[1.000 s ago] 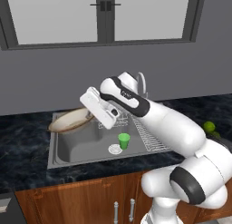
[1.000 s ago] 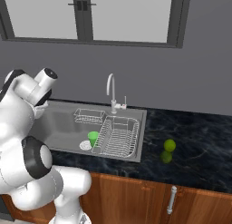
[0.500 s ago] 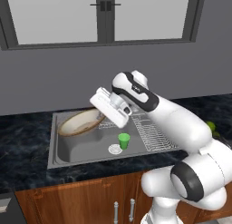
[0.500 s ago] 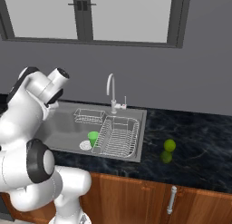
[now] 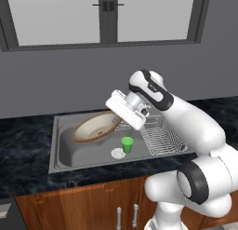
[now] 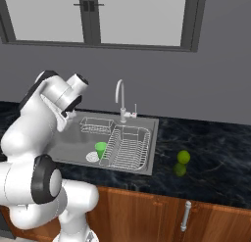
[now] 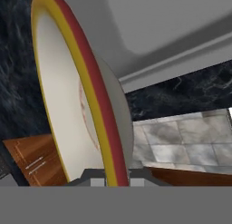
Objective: Remove the lime and lime from the sink. Then move the bowl and cup from the counter to the sink for washing.
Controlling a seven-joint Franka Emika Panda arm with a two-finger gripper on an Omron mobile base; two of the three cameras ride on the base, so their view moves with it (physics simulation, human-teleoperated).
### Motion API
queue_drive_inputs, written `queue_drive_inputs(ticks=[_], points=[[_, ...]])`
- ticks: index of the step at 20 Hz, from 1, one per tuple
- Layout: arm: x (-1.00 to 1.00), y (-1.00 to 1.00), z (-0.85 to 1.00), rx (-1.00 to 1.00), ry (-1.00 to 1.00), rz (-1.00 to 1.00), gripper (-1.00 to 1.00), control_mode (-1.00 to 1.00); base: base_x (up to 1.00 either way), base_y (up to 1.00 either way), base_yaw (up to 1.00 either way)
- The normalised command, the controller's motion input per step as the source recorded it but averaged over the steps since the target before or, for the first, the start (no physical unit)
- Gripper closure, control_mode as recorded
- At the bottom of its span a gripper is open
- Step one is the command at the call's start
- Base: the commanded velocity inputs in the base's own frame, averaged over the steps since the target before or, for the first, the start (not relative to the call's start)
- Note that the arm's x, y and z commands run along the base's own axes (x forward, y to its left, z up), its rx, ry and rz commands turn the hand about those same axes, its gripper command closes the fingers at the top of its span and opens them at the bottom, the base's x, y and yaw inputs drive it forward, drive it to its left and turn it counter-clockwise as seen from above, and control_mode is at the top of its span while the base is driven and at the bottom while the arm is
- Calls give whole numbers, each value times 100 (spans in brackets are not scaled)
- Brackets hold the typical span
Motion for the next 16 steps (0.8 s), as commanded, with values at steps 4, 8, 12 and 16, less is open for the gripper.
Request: queue_drive_inputs(ticks=[4,8,12,16], points=[[0,-38,-13,0,10,0,100,-100,0,0,0],[2,-18,-21,0,15,-1,100,-100,0,0,0],[11,-1,-26,0,15,-2,100,-100,0,0,0],[17,0,-24,0,8,0,100,-100,0,0,0]])
